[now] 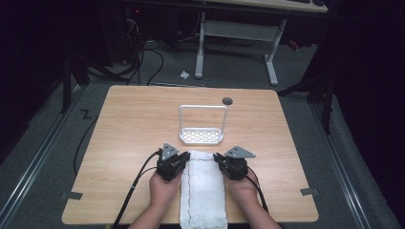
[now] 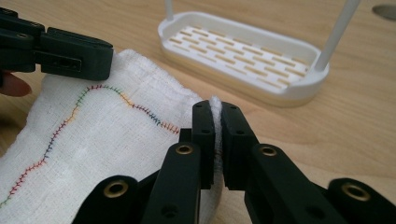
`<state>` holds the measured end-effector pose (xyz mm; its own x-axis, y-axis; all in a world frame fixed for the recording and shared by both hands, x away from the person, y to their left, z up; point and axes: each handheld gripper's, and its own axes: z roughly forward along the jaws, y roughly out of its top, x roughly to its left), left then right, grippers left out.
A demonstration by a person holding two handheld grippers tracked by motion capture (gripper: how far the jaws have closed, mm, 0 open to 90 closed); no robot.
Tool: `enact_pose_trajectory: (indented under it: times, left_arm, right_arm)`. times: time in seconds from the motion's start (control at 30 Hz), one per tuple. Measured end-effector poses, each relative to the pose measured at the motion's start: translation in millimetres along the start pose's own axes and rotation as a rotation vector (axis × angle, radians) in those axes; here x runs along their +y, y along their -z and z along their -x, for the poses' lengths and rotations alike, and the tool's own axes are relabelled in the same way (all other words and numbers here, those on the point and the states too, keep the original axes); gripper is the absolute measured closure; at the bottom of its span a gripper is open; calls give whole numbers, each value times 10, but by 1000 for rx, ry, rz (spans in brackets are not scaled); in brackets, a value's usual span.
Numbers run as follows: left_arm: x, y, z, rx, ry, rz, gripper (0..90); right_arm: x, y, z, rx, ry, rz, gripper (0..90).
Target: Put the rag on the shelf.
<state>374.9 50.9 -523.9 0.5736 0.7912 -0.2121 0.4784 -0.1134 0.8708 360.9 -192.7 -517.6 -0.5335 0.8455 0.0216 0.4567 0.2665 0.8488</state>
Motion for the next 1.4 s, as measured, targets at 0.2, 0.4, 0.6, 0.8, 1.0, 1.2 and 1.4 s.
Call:
enact_pose_trajectory:
  times: [0.2,0.4,0.6,0.8,1.0,1.2,1.4]
  left_arm:
    - [93,91,63,32,-11,79,836]
    - [263,121,87,35,-23,113,837]
    - [489,184,164,45,-61,154,837]
    - [667,257,210,36,-76,183,837]
    - [828,367,269,38,-99,230,837]
    - [1010,496,334,37,-118,285,838]
    - [1116,581,363,34,-130,320,838]
  right_arm:
    - [84,103,-94,-47,23,82,858]
    - [235,141,-109,-77,51,118,859]
    - [405,241,-39,-98,34,175,858]
    - [592,374,-3,-105,42,226,858]
    - [747,509,-14,-114,61,280,859]
    - [907,634,-37,-117,70,328,859]
    - [1033,720,-57,-121,83,363,859]
